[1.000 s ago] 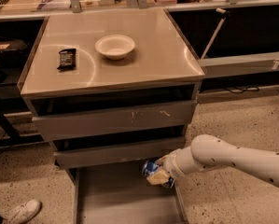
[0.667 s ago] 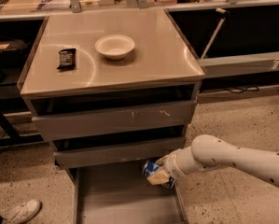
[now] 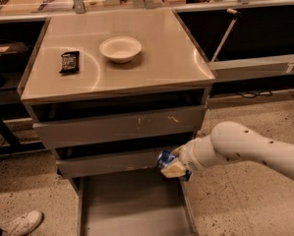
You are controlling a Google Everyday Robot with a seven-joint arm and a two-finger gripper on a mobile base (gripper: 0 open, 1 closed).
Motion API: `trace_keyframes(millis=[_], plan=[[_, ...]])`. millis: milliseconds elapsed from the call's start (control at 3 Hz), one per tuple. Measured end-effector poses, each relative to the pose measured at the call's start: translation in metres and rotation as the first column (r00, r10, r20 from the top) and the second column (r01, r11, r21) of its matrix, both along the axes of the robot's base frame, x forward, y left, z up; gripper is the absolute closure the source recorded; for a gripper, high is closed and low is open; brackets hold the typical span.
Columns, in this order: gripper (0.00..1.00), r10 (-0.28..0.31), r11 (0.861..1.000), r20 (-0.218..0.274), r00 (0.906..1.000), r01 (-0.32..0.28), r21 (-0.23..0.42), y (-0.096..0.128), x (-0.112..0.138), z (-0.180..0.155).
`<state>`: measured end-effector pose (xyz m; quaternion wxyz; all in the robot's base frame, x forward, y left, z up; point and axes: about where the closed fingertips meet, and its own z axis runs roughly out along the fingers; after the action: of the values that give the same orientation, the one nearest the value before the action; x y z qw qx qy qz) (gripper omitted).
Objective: Pick pepsi can from bottom drawer and place on counter
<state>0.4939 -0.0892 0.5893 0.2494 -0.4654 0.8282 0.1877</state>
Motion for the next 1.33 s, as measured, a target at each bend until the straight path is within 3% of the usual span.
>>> trace_keyframes(millis=[667, 1333], plan=[[1.00, -0.016, 0.995, 0.137, 0.9904, 0.029, -0.091, -0.012, 0.024, 0.113], [1.00, -0.015, 0.995, 0.164, 0.9863, 0.031, -0.096, -0.012, 0.034, 0.133]])
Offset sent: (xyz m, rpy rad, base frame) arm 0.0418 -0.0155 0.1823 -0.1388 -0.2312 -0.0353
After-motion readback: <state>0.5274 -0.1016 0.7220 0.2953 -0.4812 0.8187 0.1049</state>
